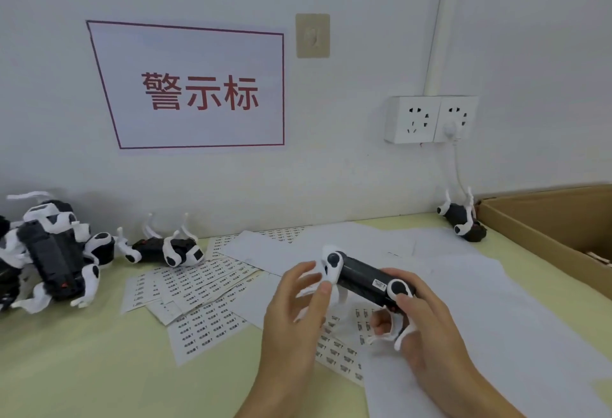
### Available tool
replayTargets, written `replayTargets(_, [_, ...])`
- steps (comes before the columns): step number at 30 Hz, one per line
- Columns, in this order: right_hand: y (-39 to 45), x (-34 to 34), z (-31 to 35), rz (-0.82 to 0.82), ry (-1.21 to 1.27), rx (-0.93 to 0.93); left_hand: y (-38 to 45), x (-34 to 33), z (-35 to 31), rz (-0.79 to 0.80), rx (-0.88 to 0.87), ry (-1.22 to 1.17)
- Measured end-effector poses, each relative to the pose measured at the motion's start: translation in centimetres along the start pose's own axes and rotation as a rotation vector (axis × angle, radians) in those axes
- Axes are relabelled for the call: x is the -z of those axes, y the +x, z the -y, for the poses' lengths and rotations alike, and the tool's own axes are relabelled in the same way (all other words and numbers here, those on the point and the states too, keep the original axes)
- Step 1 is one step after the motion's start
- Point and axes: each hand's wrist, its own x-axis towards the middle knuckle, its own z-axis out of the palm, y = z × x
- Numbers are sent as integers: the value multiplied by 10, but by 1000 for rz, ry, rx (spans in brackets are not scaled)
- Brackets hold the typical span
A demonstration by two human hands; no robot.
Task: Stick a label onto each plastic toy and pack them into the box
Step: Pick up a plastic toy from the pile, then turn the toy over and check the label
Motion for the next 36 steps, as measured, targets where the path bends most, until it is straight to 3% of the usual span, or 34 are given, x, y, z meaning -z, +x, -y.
replayTargets(8, [-4,-1,-2,57,43,-19,0,1,3,41,-123,65])
replayTargets(36, [-5,3,9,-30,189,62,-4,-1,8,54,-172,136])
